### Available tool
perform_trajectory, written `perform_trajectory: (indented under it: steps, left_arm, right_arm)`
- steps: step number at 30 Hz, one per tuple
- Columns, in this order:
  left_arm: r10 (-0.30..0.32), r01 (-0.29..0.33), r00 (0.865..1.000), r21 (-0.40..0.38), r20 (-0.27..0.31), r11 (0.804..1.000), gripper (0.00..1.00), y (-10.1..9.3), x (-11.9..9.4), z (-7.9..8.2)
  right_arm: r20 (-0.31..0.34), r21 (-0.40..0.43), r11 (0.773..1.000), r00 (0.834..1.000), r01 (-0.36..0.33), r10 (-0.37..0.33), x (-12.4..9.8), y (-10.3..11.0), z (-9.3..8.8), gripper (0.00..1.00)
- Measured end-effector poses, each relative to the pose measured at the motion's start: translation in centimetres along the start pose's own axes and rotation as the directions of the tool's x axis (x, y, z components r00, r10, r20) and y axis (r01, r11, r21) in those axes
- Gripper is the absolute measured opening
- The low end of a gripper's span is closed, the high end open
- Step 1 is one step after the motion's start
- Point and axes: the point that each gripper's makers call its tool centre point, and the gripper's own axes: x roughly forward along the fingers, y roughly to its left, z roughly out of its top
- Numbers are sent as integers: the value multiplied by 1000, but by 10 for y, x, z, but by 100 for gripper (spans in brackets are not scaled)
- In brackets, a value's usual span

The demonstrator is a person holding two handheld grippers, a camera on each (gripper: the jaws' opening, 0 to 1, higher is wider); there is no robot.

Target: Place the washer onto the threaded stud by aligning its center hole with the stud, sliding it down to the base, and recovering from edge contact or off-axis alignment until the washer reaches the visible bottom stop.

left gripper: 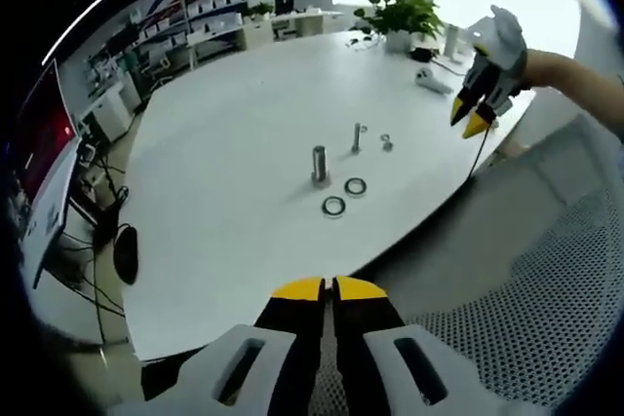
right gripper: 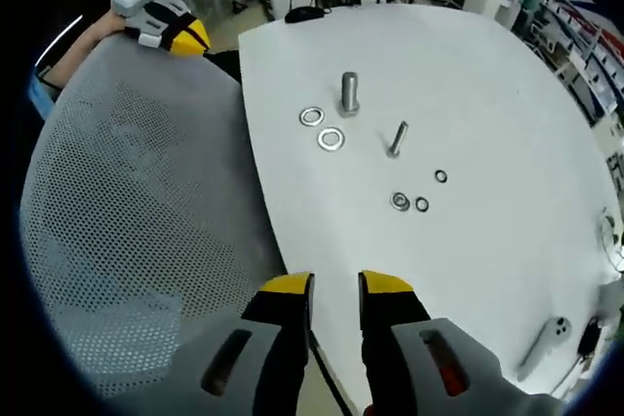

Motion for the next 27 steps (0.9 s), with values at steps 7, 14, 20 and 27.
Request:
perform_trajectory:
  steps: [7,14,20,27]
  left_arm:
    - [-11,11,1000,0,-6,1000,1,-1,0,-1]
    - [-19,19,999,4,-27,1000,3,-3,1,-5]
    - [-10,10,1000,0,-21,1000,2,-2,1,-5]
    - [-8,8,1000,-1,-13,1000,2,-1,1,-3]
  right_arm:
    - [24,-14,1000,1000,19,-19,13,-9,14,20]
    - [25,-97,995,1000,7,-5,33,-9,32,20]
    - [36,-92,996,999,1,2,47,-21,40,20]
    - [65,5,1000,998,-10,10,58,-38,48,20]
